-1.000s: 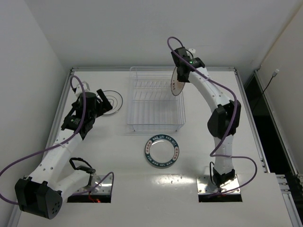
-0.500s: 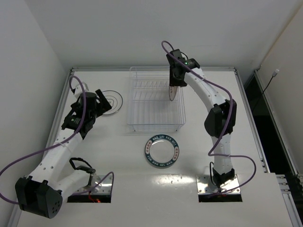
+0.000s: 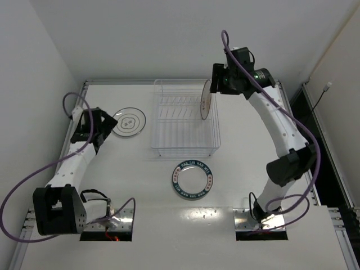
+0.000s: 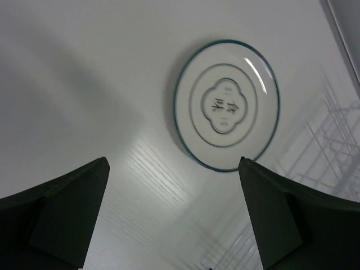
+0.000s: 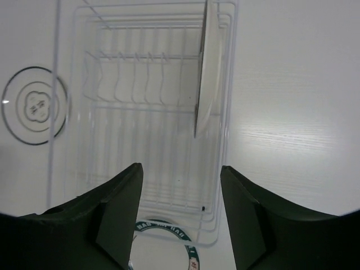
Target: Load the plates into the dish rack
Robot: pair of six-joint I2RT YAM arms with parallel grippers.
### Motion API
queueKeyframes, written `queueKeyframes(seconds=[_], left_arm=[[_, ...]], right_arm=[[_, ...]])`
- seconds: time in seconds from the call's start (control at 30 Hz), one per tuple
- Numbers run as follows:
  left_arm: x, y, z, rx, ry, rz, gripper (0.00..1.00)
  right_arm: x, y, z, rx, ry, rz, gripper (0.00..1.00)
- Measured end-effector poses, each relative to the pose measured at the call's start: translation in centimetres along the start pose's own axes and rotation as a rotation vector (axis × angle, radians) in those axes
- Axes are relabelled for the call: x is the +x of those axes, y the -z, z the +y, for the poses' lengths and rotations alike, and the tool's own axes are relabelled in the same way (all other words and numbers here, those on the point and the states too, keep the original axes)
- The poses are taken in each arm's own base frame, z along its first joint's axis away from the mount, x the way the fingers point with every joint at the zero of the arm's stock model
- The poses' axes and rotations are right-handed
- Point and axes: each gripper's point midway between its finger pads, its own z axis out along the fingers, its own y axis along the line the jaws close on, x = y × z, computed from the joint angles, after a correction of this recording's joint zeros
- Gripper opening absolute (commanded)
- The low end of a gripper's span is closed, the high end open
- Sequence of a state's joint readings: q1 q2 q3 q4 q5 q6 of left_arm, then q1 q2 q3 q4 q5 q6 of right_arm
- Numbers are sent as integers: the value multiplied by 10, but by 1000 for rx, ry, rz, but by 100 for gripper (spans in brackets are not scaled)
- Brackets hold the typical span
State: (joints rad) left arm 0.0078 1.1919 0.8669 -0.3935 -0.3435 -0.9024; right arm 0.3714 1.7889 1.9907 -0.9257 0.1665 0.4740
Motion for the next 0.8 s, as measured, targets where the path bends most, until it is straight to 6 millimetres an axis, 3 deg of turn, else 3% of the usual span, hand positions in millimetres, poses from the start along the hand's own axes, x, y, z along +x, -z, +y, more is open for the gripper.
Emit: queueKeyframes(seconds=[0.13, 0.27, 0.47, 0.53, 0.73, 0.8], left_arm=[[2, -42, 46, 38, 224, -4, 99], [28, -73, 65, 93, 368, 47, 99], [40, -97, 39, 208, 367, 107, 98], [44, -107, 28, 244, 356, 149, 90], [41, -134, -8, 364, 327, 187, 80], [42, -139, -17, 393, 326, 197, 69]], right_arm=[[0, 35, 1, -96, -15, -40, 56], [13, 46, -5, -133, -25, -24, 58], [24, 46, -28, -115, -56, 6, 60], [21, 47, -37, -102, -66, 1, 60], [20, 51, -52, -89, -89, 6, 60], [22, 52, -54, -90, -93, 15, 60]])
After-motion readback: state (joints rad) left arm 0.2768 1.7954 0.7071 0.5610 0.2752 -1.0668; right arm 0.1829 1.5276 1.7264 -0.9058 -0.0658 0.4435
